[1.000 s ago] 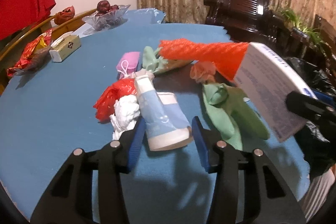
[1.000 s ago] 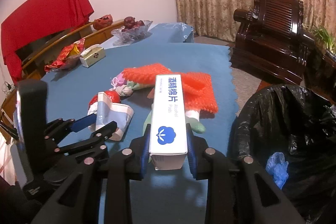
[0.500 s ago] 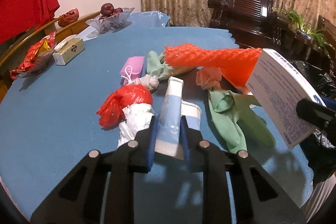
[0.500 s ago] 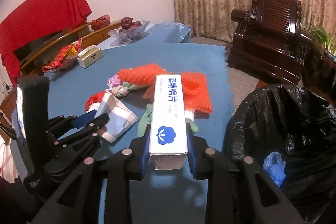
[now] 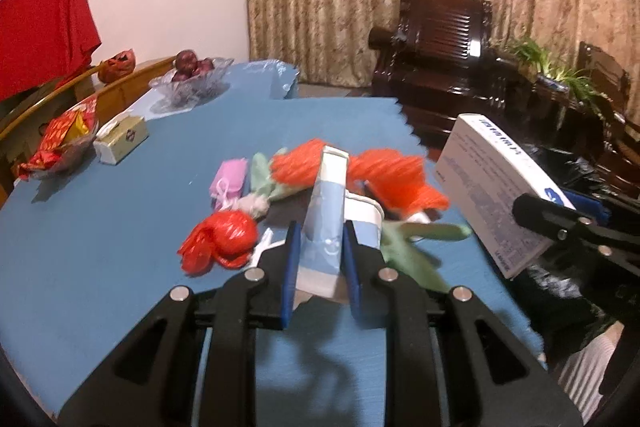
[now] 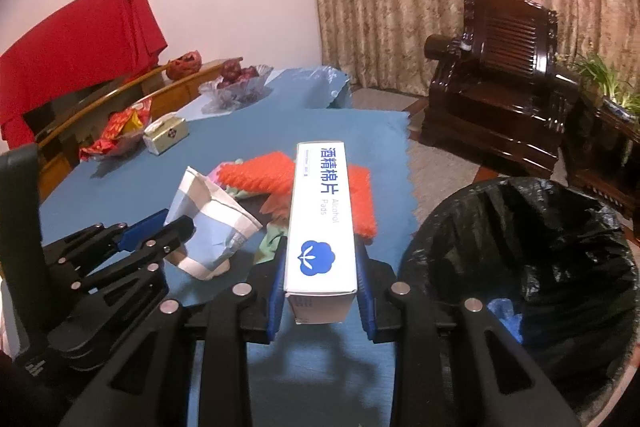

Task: Collect trash
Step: 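Lift the box with the right gripper while the left gripper grasps the white tube, then drop the box and tube into the bin with both grippers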

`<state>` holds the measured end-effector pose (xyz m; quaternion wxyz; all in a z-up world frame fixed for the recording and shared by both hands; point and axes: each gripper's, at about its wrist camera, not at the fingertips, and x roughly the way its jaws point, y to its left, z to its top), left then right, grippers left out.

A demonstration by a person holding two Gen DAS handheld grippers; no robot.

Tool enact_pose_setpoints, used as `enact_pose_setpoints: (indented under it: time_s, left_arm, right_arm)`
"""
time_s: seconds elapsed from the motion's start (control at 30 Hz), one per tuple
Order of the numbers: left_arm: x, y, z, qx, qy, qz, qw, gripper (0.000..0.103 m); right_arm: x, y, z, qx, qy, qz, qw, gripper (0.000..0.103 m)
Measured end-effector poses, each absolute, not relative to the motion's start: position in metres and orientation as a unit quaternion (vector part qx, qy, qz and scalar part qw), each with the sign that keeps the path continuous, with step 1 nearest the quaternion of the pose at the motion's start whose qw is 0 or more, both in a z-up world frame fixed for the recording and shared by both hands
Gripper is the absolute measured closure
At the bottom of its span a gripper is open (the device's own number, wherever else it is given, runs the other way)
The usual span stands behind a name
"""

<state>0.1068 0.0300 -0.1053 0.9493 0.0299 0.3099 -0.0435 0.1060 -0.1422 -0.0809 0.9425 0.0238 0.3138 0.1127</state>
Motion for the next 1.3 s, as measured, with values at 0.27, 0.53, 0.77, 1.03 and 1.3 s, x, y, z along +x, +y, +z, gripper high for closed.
enact_pose_setpoints:
  time_s: [0.27, 0.53, 0.77, 1.03, 1.3]
  left_arm:
    - [0.101, 0.003, -0.091, 0.036, 0.296, -0.073, 0.952, 0.083]
    - [0.103, -0.034, -0.083, 0.043, 0.291, -0.114, 0.949, 0.083]
    - [0.110, -0.086, -0.082, 0.055, 0.286, -0.164, 0.943, 0.083]
    - [0.118, -0.145, -0.088, 0.072, 0.288, -0.211, 0.931, 0.083]
    - [0.134, -0.181, -0.101, 0.069, 0.311, -0.244, 0.916, 0.079]
  right_arm:
    - [0.092, -0.173, -0.069, 0.032, 0.303, 0.075, 0.950, 0.073]
    - [0.080, -0.213, -0.065, 0.037, 0.298, 0.024, 0.954, 0.073]
    - [0.071, -0.258, -0.061, 0.042, 0.290, -0.030, 0.956, 0.073]
    - [0.061, -0.304, -0.068, 0.055, 0.297, -0.082, 0.950, 0.073]
    - [0.060, -0.333, -0.080, 0.064, 0.309, -0.119, 0.941, 0.072]
